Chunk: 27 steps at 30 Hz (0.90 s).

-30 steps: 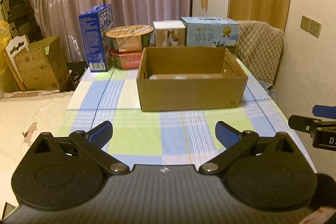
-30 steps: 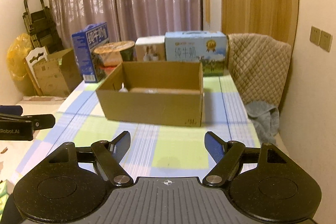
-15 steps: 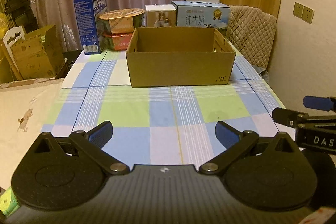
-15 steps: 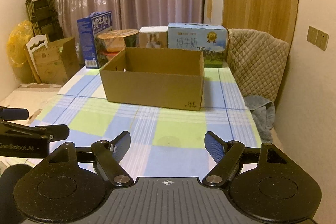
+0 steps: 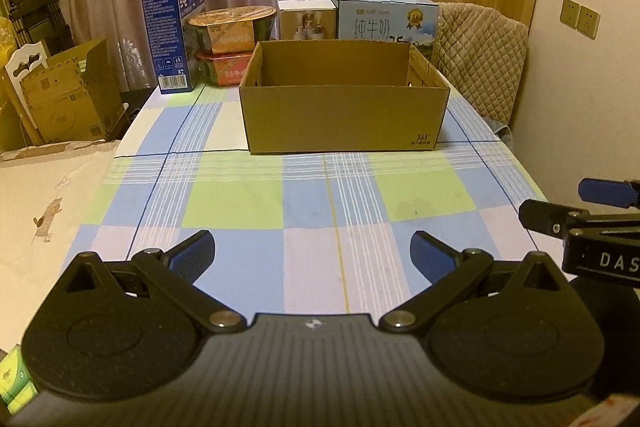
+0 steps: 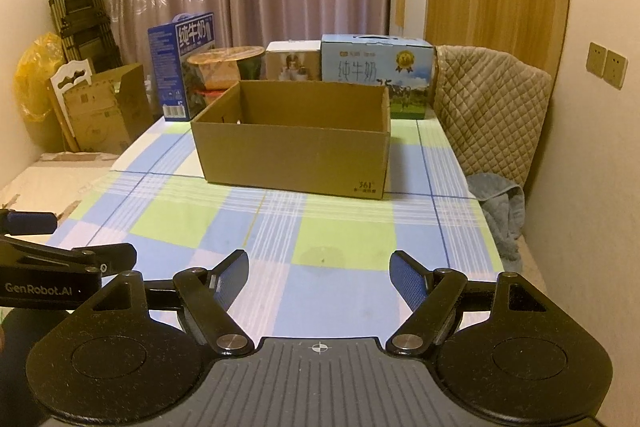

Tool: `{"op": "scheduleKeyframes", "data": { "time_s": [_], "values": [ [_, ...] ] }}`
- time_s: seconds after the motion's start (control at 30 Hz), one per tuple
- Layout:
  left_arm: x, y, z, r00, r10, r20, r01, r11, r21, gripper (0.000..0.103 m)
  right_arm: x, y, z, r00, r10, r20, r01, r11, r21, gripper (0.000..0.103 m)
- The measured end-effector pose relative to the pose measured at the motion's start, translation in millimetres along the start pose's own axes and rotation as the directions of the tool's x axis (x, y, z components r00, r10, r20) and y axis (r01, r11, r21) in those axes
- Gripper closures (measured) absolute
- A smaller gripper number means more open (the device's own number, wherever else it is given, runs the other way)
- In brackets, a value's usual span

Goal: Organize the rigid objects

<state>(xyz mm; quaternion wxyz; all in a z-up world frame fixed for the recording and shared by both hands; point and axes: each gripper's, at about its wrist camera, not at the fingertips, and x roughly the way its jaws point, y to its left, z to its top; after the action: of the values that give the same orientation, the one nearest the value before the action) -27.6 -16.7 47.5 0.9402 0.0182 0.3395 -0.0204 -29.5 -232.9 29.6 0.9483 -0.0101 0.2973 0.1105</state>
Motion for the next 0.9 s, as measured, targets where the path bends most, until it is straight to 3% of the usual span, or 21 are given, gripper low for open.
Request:
{"op": "scheduleKeyframes", "data": {
  "time_s": [0.9],
  "values": [
    [0.0,1.6,5.3,1.0,-0.007,0.005,0.007,1.0,-0.006,0.001,1.0,3.2,-1.2,1.0,0.006,-0.008,-0.006,1.0,-0.005,0.028]
  ]
}}
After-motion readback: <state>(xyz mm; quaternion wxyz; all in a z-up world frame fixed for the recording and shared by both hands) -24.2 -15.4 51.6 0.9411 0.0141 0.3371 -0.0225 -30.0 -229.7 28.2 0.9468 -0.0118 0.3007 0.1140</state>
